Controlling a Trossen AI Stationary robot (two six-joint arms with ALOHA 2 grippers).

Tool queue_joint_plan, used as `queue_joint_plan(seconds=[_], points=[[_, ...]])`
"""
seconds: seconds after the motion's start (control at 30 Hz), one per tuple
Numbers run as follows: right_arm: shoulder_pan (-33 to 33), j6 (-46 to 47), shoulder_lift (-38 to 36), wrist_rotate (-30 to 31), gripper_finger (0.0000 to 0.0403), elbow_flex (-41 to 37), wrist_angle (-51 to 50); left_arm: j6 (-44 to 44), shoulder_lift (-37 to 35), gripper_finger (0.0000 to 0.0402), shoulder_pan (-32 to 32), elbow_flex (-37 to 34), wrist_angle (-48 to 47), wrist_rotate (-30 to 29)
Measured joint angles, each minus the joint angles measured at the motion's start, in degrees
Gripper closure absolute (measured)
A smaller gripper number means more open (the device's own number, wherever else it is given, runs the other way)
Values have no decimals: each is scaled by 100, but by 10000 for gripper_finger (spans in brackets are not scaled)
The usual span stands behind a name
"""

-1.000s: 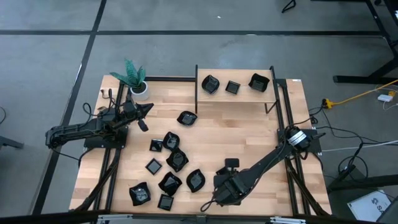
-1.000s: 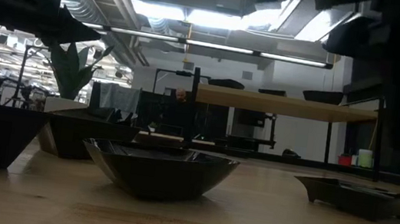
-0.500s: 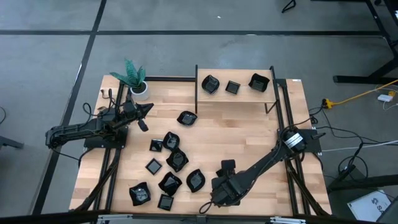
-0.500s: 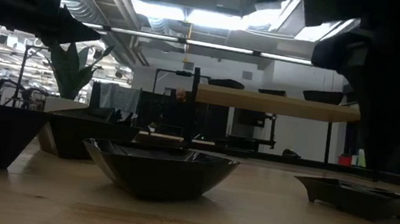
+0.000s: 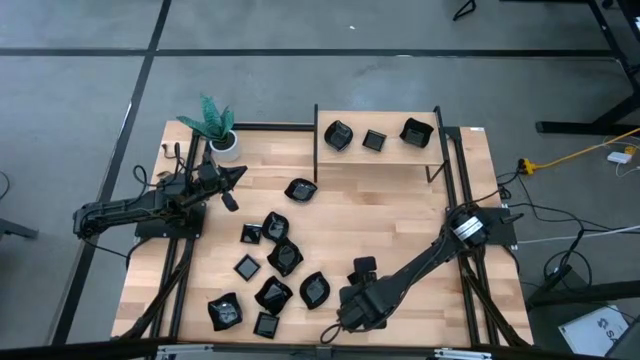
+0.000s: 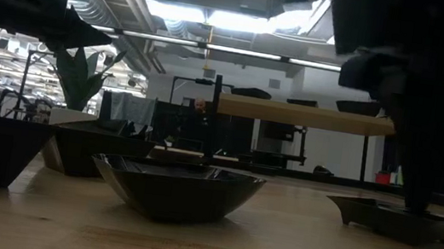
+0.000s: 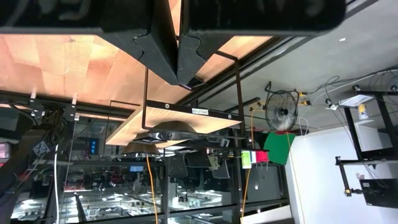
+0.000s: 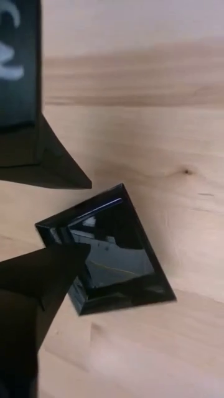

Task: Pick & Place Mini shaped plates
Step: Stack the black square plate on top of the black square plate on the shelf

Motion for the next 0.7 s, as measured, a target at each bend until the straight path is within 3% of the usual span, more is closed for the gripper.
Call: queue_joint_plan(seconds=[0.43, 0.7], points=[[0, -93, 96, 50, 256, 0, 42, 1, 1, 398, -2, 2, -1, 0], [0, 58, 96, 42, 321, 0, 42, 1, 2, 398, -1, 2, -2, 0]])
